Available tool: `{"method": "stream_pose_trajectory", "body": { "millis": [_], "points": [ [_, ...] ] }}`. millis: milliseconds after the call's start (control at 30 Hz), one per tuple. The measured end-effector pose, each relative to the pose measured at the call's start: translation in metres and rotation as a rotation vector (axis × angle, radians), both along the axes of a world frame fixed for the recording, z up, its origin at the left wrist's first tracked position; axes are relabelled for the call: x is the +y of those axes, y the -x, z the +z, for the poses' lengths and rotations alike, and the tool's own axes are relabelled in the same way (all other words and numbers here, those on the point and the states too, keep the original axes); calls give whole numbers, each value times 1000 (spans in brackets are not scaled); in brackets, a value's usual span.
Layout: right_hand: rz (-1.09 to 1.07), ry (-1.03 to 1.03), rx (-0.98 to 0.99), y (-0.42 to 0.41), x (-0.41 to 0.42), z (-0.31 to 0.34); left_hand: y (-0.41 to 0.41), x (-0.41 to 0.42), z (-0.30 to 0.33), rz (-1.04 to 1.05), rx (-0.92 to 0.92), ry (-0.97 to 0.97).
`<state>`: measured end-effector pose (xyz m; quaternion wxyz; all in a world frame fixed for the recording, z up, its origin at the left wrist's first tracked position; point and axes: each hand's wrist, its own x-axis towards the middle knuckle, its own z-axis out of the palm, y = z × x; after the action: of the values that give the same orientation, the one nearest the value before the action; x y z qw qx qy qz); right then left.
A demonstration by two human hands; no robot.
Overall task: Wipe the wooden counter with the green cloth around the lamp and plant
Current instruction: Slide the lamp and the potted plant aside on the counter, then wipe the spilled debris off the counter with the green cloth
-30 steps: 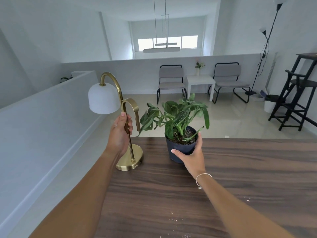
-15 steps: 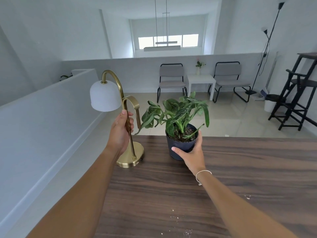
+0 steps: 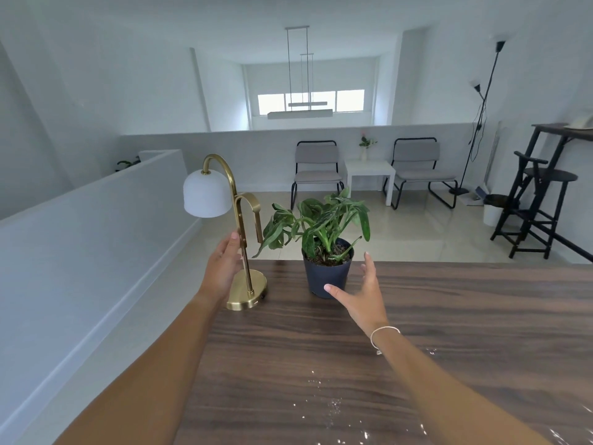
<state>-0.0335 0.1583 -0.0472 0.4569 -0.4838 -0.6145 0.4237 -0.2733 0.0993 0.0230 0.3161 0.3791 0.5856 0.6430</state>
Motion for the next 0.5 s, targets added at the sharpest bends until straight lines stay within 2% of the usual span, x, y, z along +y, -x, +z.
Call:
{"method": "stream_pose_trajectory", "body": {
  "millis": [400, 500],
  "points": [
    [32, -27, -95, -39, -75, 5, -23, -98, -17, 29, 145, 144],
    [57, -37, -132, -42, -92, 4, -25, -119, -22, 37, 240, 197]
  ]
}}
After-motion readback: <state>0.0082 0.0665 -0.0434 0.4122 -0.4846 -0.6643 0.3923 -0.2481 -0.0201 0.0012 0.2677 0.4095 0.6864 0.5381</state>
